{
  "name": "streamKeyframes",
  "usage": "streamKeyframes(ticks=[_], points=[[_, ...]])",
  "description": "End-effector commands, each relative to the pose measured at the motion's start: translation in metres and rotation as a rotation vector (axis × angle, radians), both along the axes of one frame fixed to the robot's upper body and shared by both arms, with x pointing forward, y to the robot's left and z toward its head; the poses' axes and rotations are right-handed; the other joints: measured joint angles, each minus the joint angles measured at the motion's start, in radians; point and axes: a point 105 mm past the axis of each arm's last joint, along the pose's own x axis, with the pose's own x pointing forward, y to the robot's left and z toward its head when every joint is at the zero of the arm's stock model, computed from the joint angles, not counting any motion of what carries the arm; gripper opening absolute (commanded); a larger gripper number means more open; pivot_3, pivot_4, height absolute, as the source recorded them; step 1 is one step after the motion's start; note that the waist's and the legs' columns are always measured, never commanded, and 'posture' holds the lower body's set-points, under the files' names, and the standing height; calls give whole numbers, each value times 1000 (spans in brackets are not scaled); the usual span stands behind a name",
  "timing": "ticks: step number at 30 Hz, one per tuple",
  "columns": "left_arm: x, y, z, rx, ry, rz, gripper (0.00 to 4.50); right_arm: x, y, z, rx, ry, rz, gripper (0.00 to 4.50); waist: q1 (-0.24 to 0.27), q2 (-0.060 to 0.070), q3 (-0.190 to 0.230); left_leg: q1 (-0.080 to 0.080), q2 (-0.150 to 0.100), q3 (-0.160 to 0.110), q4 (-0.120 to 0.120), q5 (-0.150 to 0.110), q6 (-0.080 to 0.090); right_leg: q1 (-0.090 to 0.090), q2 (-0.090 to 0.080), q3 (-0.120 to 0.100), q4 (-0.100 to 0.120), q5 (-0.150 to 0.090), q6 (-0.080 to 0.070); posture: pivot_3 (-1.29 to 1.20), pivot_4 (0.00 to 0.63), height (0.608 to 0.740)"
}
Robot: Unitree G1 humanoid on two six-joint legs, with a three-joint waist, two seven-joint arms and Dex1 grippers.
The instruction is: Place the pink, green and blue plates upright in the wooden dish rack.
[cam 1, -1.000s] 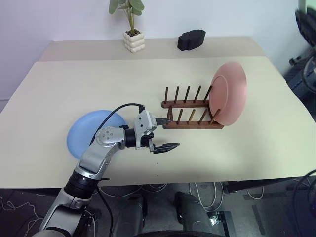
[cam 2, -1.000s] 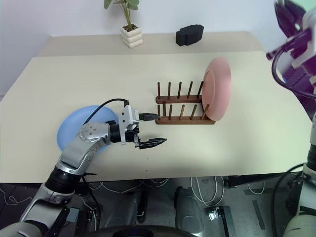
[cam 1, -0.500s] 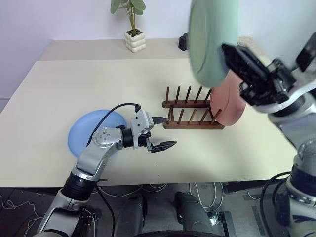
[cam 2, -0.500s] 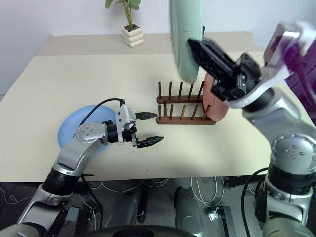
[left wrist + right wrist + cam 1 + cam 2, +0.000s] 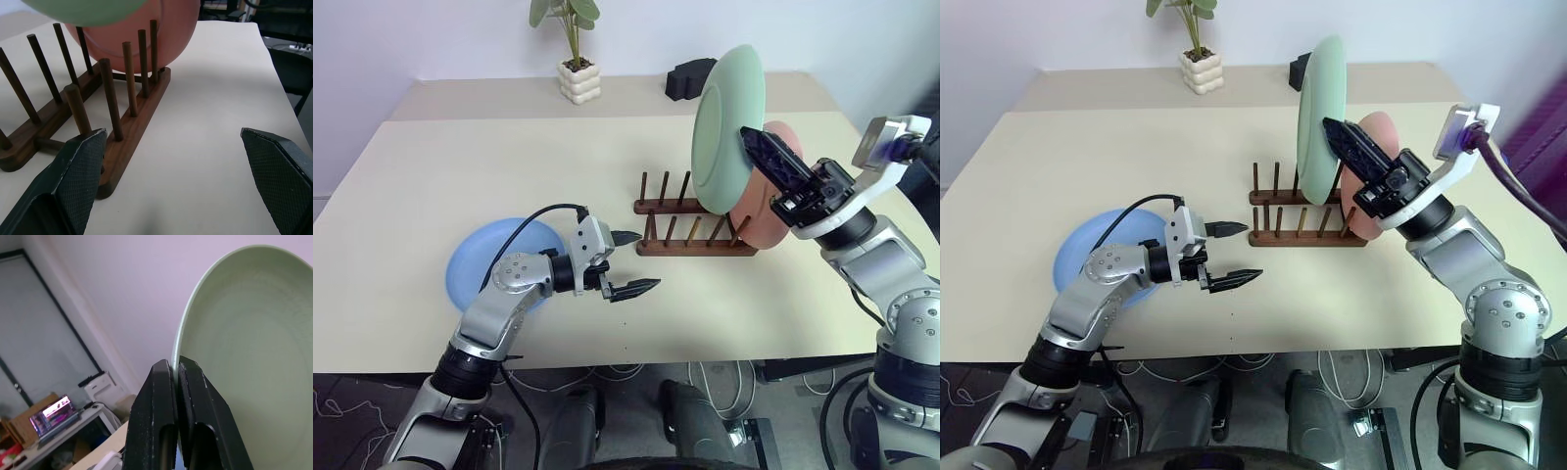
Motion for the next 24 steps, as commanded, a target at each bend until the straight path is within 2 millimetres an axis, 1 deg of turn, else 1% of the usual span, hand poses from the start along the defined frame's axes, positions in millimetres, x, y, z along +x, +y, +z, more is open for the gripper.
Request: streamKeyframes(ticks=[1,7,15,24], points=[[-3,-4,14,-25,-47,-24,4500,0,1,3,11,-11,2,44,0,0,0,0,0,0,0,0,0,0,0,0,0,0,0,0,150,736],[-3,-2,10,-24,-44,-19,4500,8,-5,0,37,18,-13,44,0,0,0,0,0,0,0,0,0,0,0,0,0,0,0,0,150,736],[-4,-3,11,-25,-46,-19,4500,10,-12,-6,40,43,-8,44,0,0,0,0,0,0,0,0,0,0,0,0,0,0,0,0,150,736],[-3,-2,11,-24,-47,-19,4500,12,-14,-11,35,61,0,44,0,0,0,0,0,0,0,0,0,0,0,0,0,0,0,0,150,736]])
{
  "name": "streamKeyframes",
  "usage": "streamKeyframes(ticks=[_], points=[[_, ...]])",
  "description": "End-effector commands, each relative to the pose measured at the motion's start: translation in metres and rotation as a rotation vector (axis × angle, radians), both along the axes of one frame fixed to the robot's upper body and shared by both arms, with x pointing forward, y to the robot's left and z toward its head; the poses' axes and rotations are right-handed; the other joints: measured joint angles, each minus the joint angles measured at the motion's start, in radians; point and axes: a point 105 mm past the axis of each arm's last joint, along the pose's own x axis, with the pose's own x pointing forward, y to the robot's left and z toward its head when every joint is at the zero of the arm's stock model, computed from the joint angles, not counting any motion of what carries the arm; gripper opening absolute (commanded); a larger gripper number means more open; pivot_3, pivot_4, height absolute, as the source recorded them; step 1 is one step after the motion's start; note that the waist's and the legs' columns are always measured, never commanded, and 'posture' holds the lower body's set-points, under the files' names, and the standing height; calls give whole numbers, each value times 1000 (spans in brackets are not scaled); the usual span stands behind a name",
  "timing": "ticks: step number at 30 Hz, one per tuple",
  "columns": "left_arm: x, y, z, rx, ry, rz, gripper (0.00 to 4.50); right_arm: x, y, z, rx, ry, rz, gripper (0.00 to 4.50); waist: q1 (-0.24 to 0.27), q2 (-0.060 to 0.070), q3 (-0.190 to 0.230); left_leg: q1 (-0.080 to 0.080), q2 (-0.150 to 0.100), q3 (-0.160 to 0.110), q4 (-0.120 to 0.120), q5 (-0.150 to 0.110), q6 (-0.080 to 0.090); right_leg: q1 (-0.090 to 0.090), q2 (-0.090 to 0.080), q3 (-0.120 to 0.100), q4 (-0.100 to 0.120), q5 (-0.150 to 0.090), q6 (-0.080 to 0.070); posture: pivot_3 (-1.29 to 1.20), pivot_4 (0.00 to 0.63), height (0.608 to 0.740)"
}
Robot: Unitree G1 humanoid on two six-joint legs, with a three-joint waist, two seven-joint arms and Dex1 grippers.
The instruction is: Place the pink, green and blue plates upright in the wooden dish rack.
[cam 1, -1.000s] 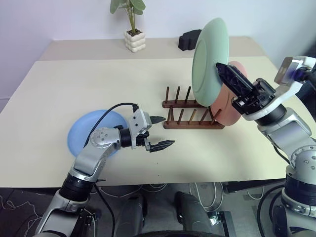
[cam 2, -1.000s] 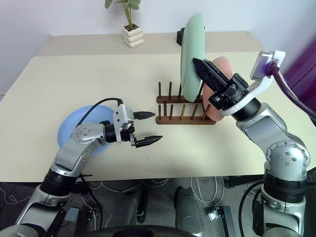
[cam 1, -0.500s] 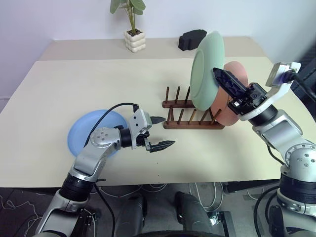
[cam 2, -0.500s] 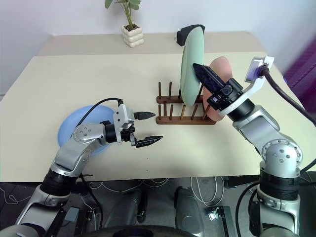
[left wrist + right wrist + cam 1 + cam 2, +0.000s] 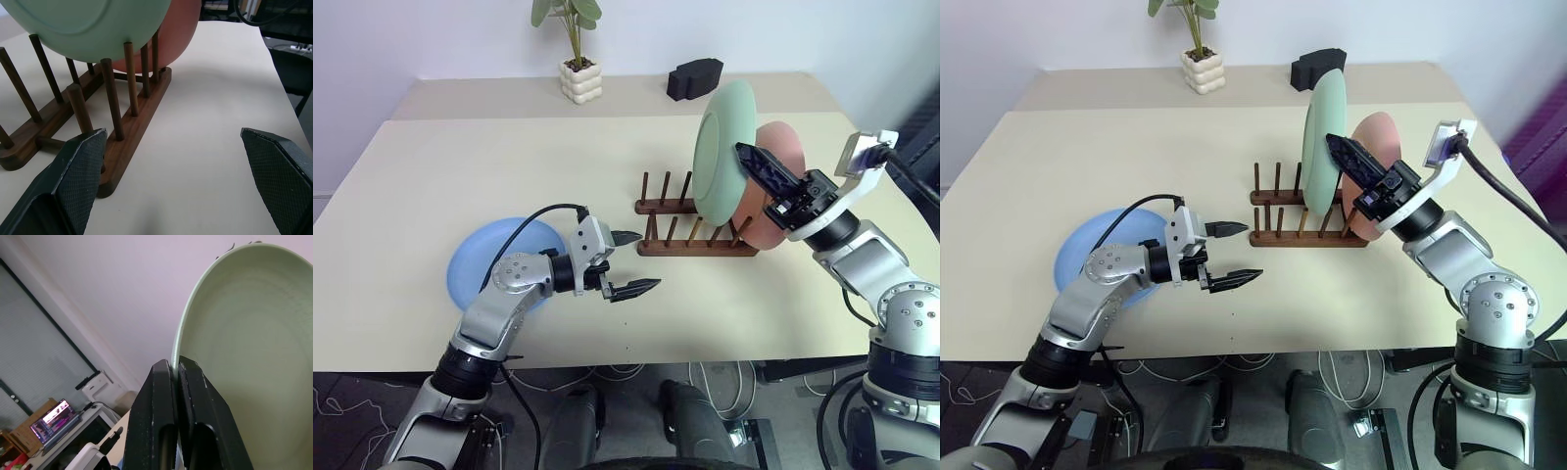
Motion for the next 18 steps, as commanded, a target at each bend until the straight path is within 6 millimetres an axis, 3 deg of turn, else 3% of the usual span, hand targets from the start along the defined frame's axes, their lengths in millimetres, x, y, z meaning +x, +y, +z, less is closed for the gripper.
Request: streamKeyframes(ticks=[1,4,13,18], points=[[-3,-2,11,-23,-45,-17,4500,-4,-4,9,9,-45,-2,44,0,0,0,0,0,0,0,0,0,0,0,0,0,0,0,0,150,736],[-2,-1,11,-23,-45,-15,4500,-4,-5,9,9,-47,-3,44,0,0,0,0,0,0,0,0,0,0,0,0,0,0,0,0,150,736],[-3,-2,13,-24,-49,-14,4500,-1,-7,8,-20,-57,-38,4466,0,0,0,0,0,0,0,0,0,0,0,0,0,0,0,0,150,736],[-2,-2,14,-24,-49,-14,4500,0,-7,8,-65,-83,-57,4466,0,0,0,0,0,0,0,0,0,0,0,0,0,0,0,0,150,736]])
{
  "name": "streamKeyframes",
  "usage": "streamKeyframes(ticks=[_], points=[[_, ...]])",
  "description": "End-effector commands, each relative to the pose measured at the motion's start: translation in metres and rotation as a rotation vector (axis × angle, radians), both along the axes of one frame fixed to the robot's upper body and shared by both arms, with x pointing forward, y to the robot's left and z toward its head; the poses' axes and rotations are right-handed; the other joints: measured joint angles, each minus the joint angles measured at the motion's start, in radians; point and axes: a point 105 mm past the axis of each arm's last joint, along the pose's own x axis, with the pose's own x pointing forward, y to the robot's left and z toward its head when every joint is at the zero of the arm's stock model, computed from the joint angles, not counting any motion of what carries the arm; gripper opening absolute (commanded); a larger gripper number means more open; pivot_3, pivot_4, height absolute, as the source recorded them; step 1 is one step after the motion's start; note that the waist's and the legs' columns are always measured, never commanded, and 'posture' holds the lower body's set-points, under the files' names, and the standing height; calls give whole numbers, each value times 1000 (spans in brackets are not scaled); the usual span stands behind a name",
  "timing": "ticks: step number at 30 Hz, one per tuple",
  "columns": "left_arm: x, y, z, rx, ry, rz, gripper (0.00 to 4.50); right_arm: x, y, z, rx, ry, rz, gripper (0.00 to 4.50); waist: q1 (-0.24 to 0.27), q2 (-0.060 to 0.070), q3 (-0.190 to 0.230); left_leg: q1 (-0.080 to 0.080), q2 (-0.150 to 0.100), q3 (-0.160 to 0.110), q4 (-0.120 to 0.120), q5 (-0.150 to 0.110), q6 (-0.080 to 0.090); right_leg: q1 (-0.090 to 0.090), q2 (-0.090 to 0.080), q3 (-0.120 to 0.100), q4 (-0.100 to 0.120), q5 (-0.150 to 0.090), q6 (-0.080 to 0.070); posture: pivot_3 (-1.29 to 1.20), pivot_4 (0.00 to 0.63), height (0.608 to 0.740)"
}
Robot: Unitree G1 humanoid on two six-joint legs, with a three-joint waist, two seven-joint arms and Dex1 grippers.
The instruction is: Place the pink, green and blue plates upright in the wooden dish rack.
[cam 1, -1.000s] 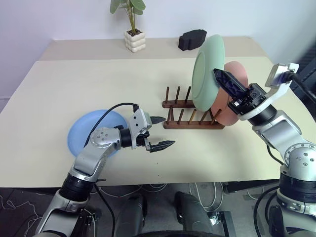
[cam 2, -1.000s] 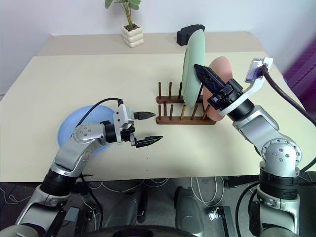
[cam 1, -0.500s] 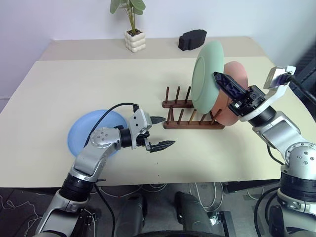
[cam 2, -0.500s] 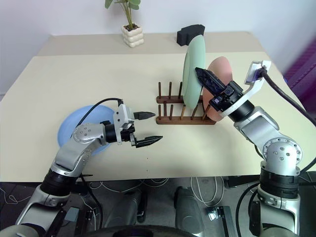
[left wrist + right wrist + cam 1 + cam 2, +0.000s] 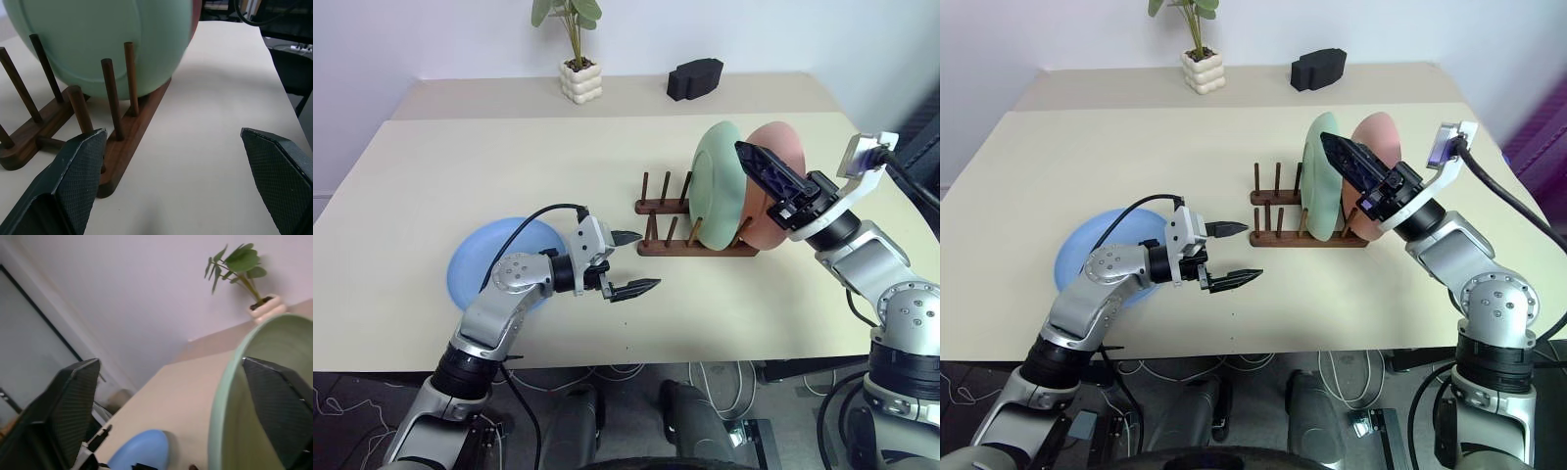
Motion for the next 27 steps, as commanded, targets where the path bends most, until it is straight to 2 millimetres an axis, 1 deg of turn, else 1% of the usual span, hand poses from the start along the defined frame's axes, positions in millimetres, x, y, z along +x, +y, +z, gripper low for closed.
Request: streamKeyframes(ticks=[1,6,8,10,12,13,15,17,18,19,21,23,24,26,27], points=[[-2,-2,14,-23,-49,-15,4500,-6,0,15,-41,-92,-11,4466,0,0,0,0,0,0,0,0,0,0,0,0,0,0,0,0,150,736],[-1,-1,12,-22,-46,-13,4500,-13,5,34,-123,-198,-24,4466,0,0,0,0,0,0,0,0,0,0,0,0,0,0,0,0,150,736],[-1,-1,12,-23,-45,-13,4500,-14,7,39,-142,-224,-27,4466,0,0,0,0,0,0,0,0,0,0,0,0,0,0,0,0,150,736],[0,1,14,-25,-48,-6,4500,-17,11,49,-174,-280,-26,4466,0,0,0,0,0,0,0,0,0,0,0,0,0,0,0,0,150,736],[5,8,17,-24,-42,29,4500,-21,19,56,-271,-347,-22,4466,0,0,0,0,0,0,0,0,0,-1,0,0,0,0,0,0,150,736],[9,14,19,-27,-35,64,4500,-23,24,54,-350,-379,-12,4466,0,0,0,0,0,0,0,0,0,-1,0,0,0,0,0,0,150,736],[15,24,22,-32,-29,118,4500,-26,31,49,-456,-413,10,4466,0,0,0,0,0,0,0,0,0,-1,0,0,0,0,0,0,150,736],[25,44,30,-40,-34,212,4500,-30,40,41,-587,-464,45,4466,0,0,0,0,0,0,-1,0,0,-1,0,-1,0,0,0,0,150,736],[31,59,35,-41,-41,276,4500,-32,45,35,-655,-484,70,4466,-1,0,1,0,0,0,-1,0,0,-1,0,-1,0,0,0,0,150,736],[35,78,42,-52,-47,346,4500,-33,51,28,-718,-504,106,4466,-3,-1,1,0,0,0,-1,0,0,-1,0,-1,0,0,0,0,150,736],[38,103,51,-63,-53,433,4500,-35,58,21,-779,-531,151,4466,-6,-1,1,0,1,0,-1,0,0,-2,1,-1,0,0,0,0,150,736],[39,120,54,-56,-51,491,4500,-35,62,18,-796,-550,168,4466,-4,-1,1,0,1,0,-2,0,0,-3,1,-1,0,0,0,0,150,736],[42,149,54,-15,-55,609,4500,-33,65,14,-820,-566,175,4466,-3,-1,1,0,1,0,-2,0,0,-3,1,-1,0,0,0,0,150,736],[41,190,55,54,-52,778,4500,-31,70,9,-847,-586,186,4466,-3,-2,2,0,1,0,-1,0,0,-3,0,-1,0,0,0,0,150,736],[40,207,53,95,-40,851,4500,-30,71,7,-848,-591,192,4466,-5,-3,2,0,1,0,-2,0,0,-3,0,-1,0,0,0,0,150,736]])
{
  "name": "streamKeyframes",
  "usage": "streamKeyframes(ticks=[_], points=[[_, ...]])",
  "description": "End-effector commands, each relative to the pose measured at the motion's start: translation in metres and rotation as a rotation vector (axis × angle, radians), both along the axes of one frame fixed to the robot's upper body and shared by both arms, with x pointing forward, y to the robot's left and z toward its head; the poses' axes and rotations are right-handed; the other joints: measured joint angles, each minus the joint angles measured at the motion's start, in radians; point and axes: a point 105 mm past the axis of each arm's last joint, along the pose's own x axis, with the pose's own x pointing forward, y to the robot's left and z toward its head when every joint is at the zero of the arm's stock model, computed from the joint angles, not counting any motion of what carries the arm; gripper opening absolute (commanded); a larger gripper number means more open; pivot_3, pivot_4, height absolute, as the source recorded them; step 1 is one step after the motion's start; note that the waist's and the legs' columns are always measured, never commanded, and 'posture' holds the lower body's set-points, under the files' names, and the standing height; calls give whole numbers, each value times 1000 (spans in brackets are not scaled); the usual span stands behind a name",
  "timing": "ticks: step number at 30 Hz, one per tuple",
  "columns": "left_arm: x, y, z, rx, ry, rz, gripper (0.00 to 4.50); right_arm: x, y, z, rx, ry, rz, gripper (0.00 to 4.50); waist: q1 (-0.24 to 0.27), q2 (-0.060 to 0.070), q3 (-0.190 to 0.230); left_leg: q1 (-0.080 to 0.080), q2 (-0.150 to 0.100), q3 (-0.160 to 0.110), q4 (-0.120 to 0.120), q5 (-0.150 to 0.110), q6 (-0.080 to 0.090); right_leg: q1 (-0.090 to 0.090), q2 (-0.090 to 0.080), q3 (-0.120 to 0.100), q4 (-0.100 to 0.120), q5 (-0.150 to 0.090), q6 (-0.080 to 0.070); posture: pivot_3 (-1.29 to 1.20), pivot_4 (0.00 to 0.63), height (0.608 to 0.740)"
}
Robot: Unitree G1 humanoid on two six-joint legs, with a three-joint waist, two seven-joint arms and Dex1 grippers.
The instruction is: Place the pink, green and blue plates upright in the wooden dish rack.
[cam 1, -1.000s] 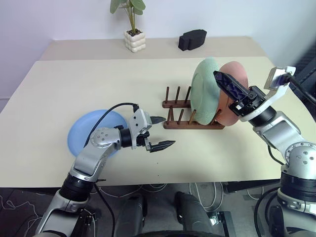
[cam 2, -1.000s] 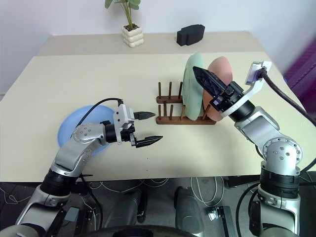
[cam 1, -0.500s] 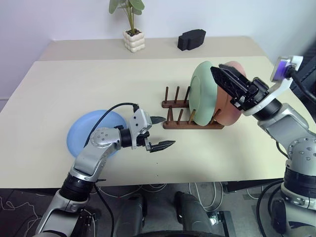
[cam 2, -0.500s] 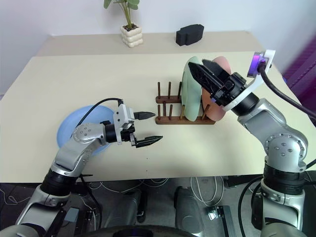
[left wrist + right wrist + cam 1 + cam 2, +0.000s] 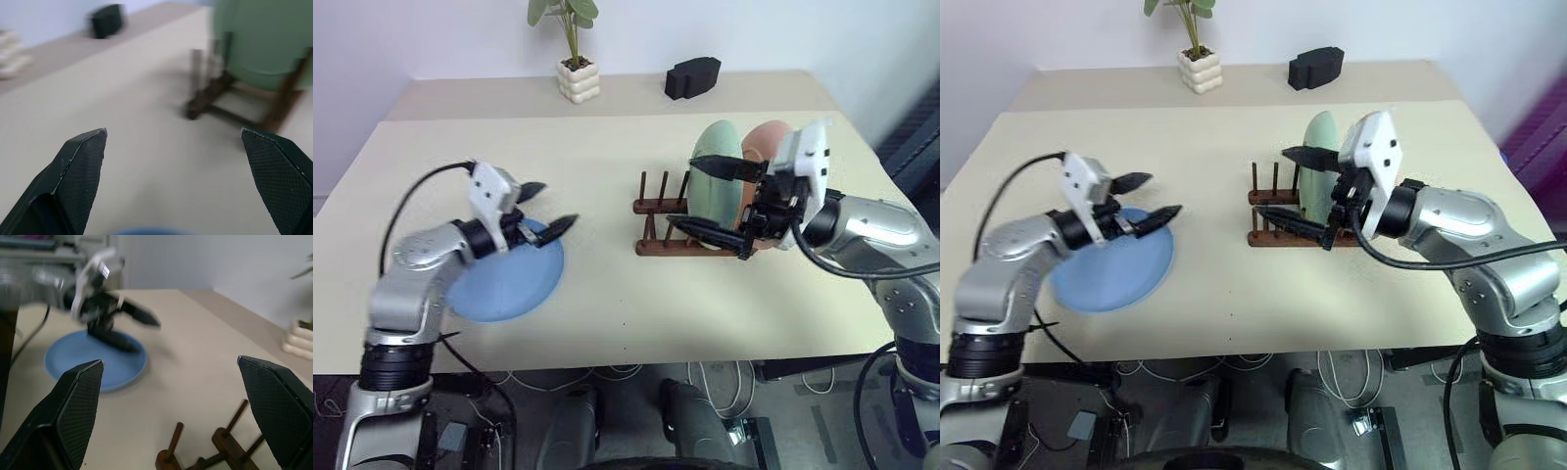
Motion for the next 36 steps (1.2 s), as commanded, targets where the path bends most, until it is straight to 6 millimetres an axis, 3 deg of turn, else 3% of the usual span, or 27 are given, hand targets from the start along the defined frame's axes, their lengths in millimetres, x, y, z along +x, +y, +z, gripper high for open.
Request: streamKeyframes(ticks=[1,6,11,17,20,27,28,33,36], points=[[-4,61,6,83,25,265,4500,-1,7,5,-15,-73,32,4466,-2,-2,1,0,0,0,0,0,0,0,0,0,0,0,0,0,150,736],[-12,97,-3,94,151,472,4500,0,15,1,-13,-76,73,4466,9,-3,1,0,0,-1,0,0,0,0,-1,0,0,0,0,0,150,736],[-23,90,-31,74,322,477,4500,4,18,0,-8,-81,85,4466,1,-4,2,0,0,-2,0,0,-1,-1,-2,0,0,0,0,0,150,736],[-33,109,-73,103,501,579,4500,4,18,-1,-5,-85,82,4466,1,-4,2,0,0,-2,-1,0,-1,-2,-1,0,1,0,0,0,150,736],[-31,109,-79,90,513,573,3695,3,17,-3,-9,-84,73,4500,2,-3,1,0,0,-2,-1,0,-1,-1,-2,0,1,0,0,0,150,736],[-23,99,-75,51,485,522,253,5,14,-4,-16,-86,52,4500,5,-2,0,1,0,-2,-2,0,-1,-1,-2,0,1,1,-1,0,150,736],[-21,97,-73,35,473,513,11,5,14,-4,-18,-88,50,4500,7,-1,0,1,0,-2,-2,0,-1,-1,-2,0,1,1,-1,0,150,736],[-7,89,-53,-52,377,497,11,7,13,-4,-31,-99,38,4500,14,-1,-1,1,0,0,-1,0,-1,0,-5,-2,1,1,-1,0,150,736],[9,68,-24,-140,245,453,11,14,13,-2,-59,-149,3,4500,22,-2,0,0,0,0,-1,0,-1,0,-5,-2,0,1,-1,0,150,736]])
